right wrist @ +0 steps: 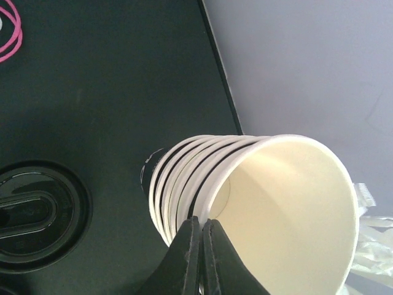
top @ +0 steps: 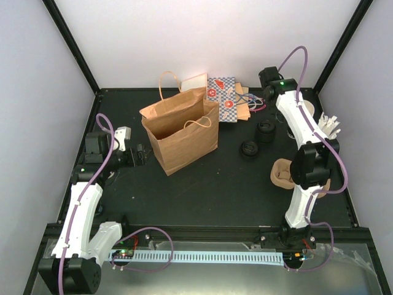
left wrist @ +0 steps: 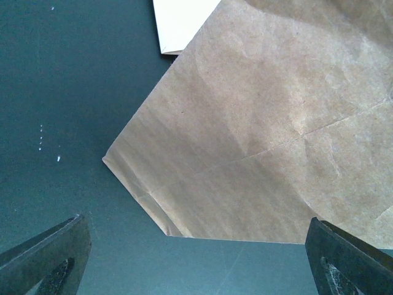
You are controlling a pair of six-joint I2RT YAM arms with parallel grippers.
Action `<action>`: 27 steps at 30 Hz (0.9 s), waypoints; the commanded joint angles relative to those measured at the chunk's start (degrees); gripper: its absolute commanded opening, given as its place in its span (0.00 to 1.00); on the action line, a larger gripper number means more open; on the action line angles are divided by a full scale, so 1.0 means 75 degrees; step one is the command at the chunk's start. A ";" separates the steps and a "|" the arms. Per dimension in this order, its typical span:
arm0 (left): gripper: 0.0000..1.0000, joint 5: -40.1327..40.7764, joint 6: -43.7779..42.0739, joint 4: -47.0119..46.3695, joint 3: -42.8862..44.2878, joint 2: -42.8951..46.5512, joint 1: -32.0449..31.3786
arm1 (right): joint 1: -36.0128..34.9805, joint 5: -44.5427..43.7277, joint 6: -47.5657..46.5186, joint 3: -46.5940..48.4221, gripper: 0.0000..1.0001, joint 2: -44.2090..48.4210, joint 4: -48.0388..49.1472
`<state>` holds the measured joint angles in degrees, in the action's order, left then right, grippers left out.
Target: Pack the takeout coffee
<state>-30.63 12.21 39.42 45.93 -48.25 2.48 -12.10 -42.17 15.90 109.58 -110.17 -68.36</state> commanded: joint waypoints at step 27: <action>0.98 0.0113 -0.0117 -0.0011 0.0002 0.0140 -0.0106 | -0.0033 -0.1090 0.0837 0.0163 0.01 0.0046 -0.0555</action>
<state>-30.59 12.21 39.42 45.93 -47.94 2.11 -12.10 -39.99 18.00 107.83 -108.99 -68.79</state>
